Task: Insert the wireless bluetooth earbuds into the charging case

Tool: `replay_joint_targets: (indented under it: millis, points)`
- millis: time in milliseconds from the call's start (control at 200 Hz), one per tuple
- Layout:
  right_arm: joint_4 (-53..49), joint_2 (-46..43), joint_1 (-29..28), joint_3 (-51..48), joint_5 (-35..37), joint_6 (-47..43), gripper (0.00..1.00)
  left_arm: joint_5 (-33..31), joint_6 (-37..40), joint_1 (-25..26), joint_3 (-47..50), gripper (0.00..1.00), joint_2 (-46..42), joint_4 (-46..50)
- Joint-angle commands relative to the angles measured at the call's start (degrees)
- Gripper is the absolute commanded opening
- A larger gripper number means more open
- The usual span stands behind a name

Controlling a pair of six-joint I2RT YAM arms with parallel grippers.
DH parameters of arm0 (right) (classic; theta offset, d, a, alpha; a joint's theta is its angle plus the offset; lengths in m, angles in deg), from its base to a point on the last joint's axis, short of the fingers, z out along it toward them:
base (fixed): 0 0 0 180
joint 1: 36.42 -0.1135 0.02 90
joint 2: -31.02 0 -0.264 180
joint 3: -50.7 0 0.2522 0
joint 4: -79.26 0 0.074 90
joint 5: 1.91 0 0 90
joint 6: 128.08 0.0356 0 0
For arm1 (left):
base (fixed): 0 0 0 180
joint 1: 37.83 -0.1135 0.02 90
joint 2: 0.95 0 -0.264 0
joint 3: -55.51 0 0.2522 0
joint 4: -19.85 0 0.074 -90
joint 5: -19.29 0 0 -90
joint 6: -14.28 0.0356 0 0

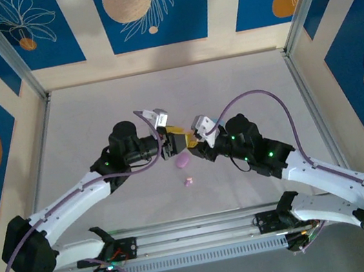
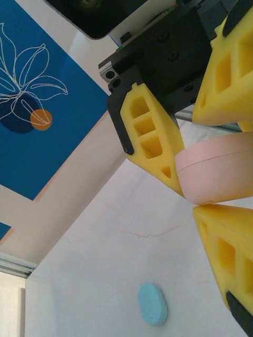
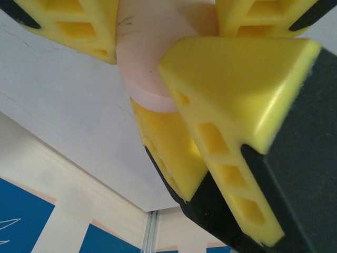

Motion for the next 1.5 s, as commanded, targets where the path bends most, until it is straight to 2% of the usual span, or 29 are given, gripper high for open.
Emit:
replay_joint_targets:
  millis: [0, 100, 245, 345, 490, 560, 710, 890, 1145, 1306, 1496]
  points:
    - [3.2, -0.6, 0.3, 1.0, -2.2, 0.9, 0.39, 1.9, 0.5, 0.7, -2.8, 0.41, 0.4, 0.2]
    - [3.4, -0.5, 0.4, 1.0, -3.8, -0.2, 0.39, 2.2, 0.3, 0.9, -3.0, 0.36, 0.8, -0.4]
    - [3.9, -1.5, 0.7, 0.3, -3.5, -2.9, 0.40, -0.1, -1.3, 0.9, -3.4, 0.20, 1.4, 0.8]
    - [6.3, -2.8, 0.9, -1.2, -5.3, -6.0, 0.43, -1.1, -4.2, 0.9, -2.9, 0.13, 1.1, -1.7]
    - [10.3, -3.8, 1.6, -3.7, -3.9, -9.5, 0.51, -7.0, -10.5, 0.7, -1.2, 0.05, -1.2, -5.6]
    - [10.5, -3.4, 3.3, -4.1, -4.6, -9.7, 0.53, -8.0, -14.2, 0.5, -0.4, 0.04, -1.9, -8.3]
    - [15.3, -3.3, 7.9, -6.7, -11.0, -9.5, 0.55, -6.8, -21.3, 0.4, 1.1, 0.04, -1.0, -14.5]
    - [19.9, -3.3, 10.7, -7.2, -14.5, -8.5, 0.55, -5.7, -26.4, 0.4, 2.2, 0.03, 0.9, -20.0]
    - [24.5, -3.6, 11.1, -7.6, -15.6, -6.0, 0.54, -5.4, -27.1, 0.4, 1.7, 0.03, 1.8, -20.3]
    - [24.6, -3.4, 11.4, -7.6, -14.5, -6.1, 0.47, -4.9, -27.2, 0.4, 1.2, 0.03, 1.9, -20.2]
    - [22.4, -3.3, 11.8, -7.1, -15.1, -7.0, 0.44, -4.5, -27.1, 0.4, 0.7, 0.04, 2.0, -20.4]
